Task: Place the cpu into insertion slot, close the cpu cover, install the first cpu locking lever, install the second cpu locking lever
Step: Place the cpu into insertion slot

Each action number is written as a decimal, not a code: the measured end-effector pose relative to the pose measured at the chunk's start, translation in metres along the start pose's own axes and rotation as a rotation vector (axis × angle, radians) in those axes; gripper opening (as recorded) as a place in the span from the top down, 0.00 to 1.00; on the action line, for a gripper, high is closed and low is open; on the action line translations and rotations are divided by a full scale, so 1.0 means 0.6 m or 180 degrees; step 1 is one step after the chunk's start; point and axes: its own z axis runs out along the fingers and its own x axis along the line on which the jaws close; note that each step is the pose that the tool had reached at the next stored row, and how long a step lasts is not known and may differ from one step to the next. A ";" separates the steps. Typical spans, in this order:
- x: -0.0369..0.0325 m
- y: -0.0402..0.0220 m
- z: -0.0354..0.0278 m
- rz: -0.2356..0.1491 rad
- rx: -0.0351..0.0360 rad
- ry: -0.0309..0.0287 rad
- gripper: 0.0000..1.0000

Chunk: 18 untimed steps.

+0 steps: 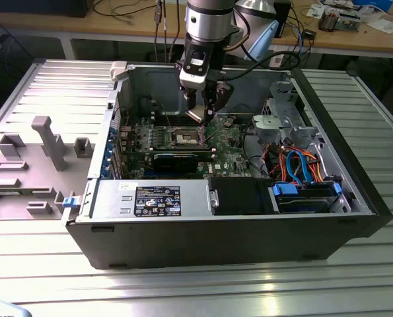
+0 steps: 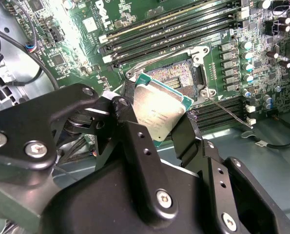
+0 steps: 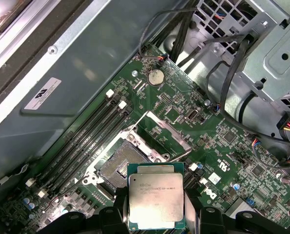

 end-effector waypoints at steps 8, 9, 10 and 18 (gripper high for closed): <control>0.000 0.000 0.000 0.0014 0.0001 -0.0001 0.45; 0.000 0.000 0.000 0.0016 0.0002 -0.0001 0.45; 0.000 0.000 0.001 0.0018 0.0002 -0.0002 0.45; 0.000 0.000 0.001 0.0033 0.0004 -0.0003 0.45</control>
